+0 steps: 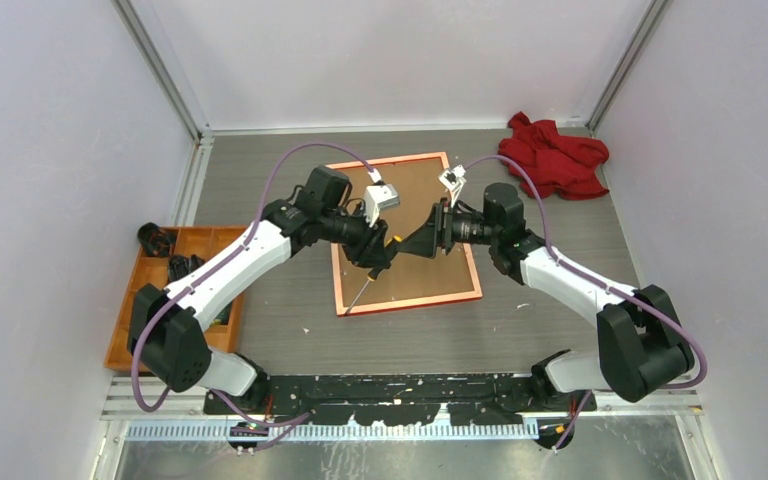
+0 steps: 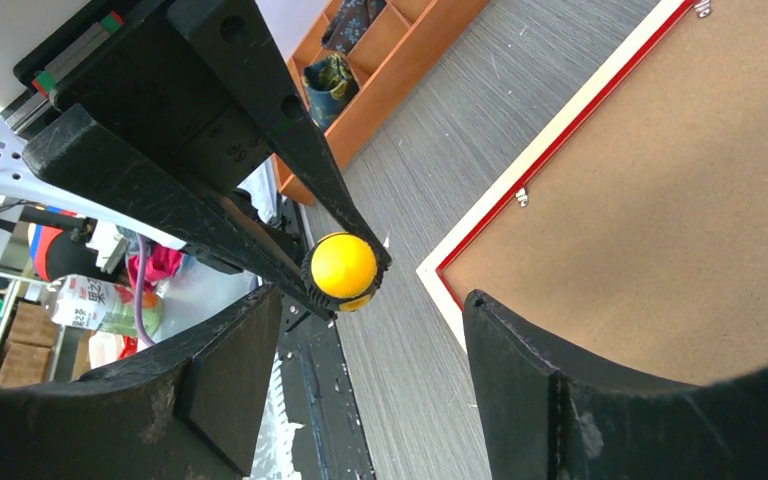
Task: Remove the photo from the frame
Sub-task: Adjust the screwdriver.
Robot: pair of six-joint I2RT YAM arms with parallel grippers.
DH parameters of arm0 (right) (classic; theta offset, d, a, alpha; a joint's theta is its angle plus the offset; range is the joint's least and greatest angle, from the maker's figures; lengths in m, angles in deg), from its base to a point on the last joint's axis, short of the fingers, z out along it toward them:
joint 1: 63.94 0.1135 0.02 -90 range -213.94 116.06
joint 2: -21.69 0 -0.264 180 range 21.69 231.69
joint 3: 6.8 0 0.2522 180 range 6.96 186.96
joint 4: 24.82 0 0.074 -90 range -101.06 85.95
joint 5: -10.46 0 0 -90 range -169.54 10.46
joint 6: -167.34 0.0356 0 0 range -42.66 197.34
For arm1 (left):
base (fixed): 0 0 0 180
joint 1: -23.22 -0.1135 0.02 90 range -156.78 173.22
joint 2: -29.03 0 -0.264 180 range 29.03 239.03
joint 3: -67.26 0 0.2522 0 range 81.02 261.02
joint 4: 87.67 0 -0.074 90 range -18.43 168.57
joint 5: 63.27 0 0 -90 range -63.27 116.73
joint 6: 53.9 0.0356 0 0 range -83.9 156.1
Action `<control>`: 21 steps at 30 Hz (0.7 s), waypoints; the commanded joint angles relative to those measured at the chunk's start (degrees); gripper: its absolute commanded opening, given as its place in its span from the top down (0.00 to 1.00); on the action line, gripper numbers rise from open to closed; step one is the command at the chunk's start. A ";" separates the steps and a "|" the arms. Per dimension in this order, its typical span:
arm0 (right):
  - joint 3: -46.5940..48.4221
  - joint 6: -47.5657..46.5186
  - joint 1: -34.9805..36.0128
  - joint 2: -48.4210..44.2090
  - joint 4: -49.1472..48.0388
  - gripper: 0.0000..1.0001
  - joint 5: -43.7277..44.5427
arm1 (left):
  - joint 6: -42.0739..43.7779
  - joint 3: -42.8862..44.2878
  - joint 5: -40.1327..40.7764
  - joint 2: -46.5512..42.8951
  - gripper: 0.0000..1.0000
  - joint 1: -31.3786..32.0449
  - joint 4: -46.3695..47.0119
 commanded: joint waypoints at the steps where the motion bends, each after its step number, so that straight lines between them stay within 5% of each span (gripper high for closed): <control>1: 0.31 -1.98 0.09 -0.28 -2.39 0.29 -0.36 | -0.81 0.69 -3.12 -0.46 0.99 0.52 2.19; 21: -0.74 -4.51 1.95 0.54 -2.00 0.33 -2.83 | -1.75 0.11 -3.48 1.22 0.99 1.21 3.35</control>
